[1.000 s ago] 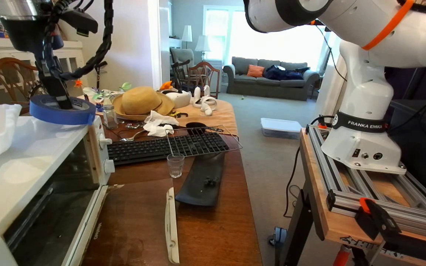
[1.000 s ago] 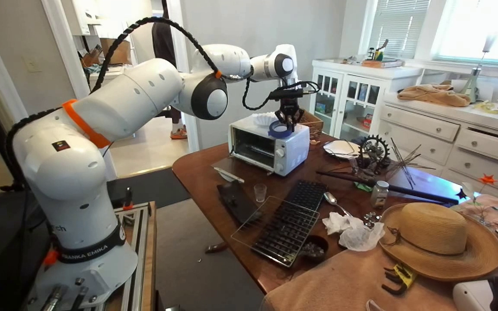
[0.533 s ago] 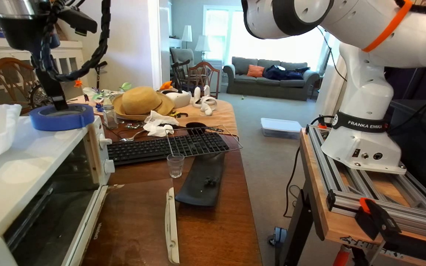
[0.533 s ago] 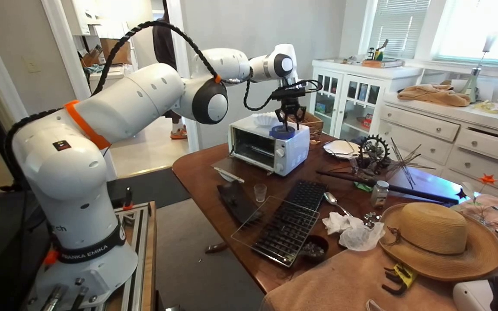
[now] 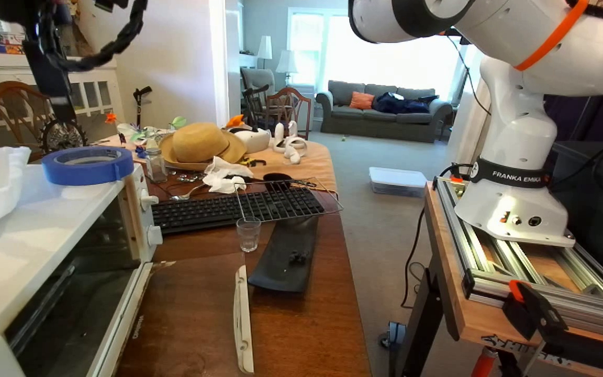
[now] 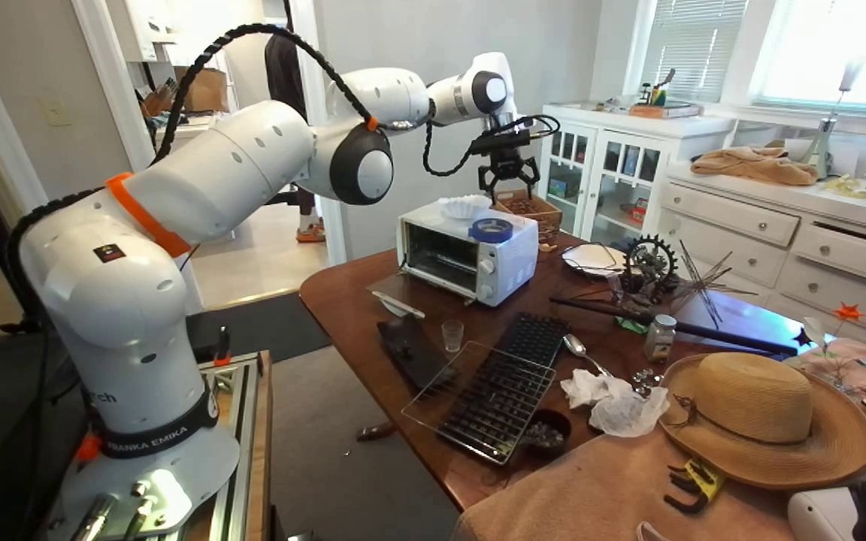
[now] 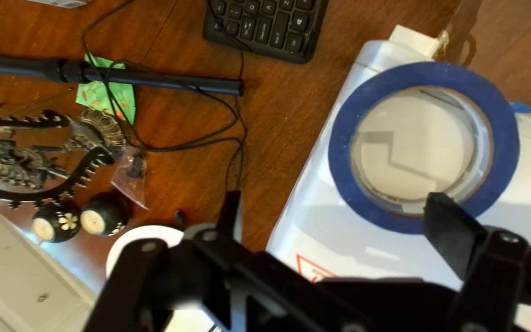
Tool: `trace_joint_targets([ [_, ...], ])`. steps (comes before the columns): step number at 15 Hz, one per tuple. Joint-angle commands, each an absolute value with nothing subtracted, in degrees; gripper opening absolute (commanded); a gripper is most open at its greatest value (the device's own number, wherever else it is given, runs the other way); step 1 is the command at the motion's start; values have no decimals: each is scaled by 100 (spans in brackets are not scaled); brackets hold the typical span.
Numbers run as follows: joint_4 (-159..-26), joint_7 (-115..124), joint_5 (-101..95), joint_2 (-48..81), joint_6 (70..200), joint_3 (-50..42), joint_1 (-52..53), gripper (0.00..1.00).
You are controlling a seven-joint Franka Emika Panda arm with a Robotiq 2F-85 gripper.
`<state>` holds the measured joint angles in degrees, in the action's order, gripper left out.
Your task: Put the masking tape on the microwave
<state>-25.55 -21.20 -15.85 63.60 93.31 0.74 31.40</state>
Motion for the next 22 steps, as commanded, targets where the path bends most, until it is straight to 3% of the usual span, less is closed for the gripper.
trace_joint_targets([
  [1, -2617, -1168, -1536, 5932, 9088, -129, 3132, 100],
  [22, -2579, 2224, -1281, 5621, 8486, -447, 2519, 100],
])
